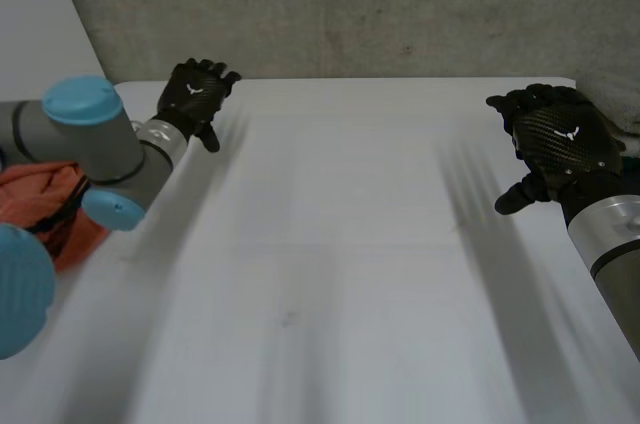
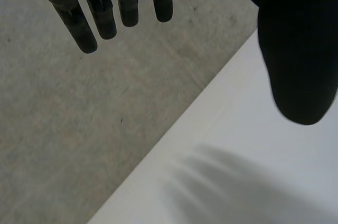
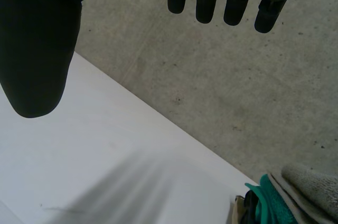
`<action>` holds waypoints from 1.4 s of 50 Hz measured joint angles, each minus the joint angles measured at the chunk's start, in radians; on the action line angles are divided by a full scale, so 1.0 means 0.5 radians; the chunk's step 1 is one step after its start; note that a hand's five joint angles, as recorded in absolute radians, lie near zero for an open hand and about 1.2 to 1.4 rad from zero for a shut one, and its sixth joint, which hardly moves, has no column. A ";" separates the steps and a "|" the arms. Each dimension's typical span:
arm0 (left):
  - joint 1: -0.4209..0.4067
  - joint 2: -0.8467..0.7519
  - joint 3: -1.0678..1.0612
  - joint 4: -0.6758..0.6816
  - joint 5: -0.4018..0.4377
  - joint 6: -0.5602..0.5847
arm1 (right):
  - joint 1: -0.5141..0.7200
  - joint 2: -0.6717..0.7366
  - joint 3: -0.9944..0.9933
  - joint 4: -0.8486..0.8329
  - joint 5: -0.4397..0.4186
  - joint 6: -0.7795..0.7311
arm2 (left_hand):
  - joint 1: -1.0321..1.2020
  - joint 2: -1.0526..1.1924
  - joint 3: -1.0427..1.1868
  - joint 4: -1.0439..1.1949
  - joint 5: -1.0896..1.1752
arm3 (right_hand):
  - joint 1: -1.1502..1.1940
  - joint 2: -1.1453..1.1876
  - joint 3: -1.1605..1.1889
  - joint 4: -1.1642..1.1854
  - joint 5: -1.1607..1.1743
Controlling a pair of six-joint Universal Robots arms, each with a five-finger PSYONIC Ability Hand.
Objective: Fold the laundry.
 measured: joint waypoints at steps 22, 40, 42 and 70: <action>0.263 0.778 -0.654 -0.657 -0.884 0.782 | 0.010 0.046 -0.008 0.089 -0.074 -0.038 | 0.000 0.000 0.000 0.000 0.000 | 0.000 0.000 0.000 0.000 0.000; 0.702 0.718 -1.096 -0.289 -0.478 1.033 | 0.018 0.051 0.000 0.100 -0.083 -0.052 | 0.000 0.000 0.000 0.000 0.000 | 0.000 0.000 0.000 0.000 0.000; 0.736 0.677 -1.091 -0.262 -0.444 1.031 | 0.017 0.055 0.001 0.099 -0.084 -0.052 | 0.000 0.000 0.000 0.000 0.000 | 0.000 0.000 0.000 0.000 0.000; 0.317 1.319 -1.008 -0.042 -0.523 0.552 | -0.048 0.071 -0.009 0.089 -0.082 -0.073 | 1.892 1.987 1.967 2.000 1.815 | 0.000 0.000 0.000 0.000 0.000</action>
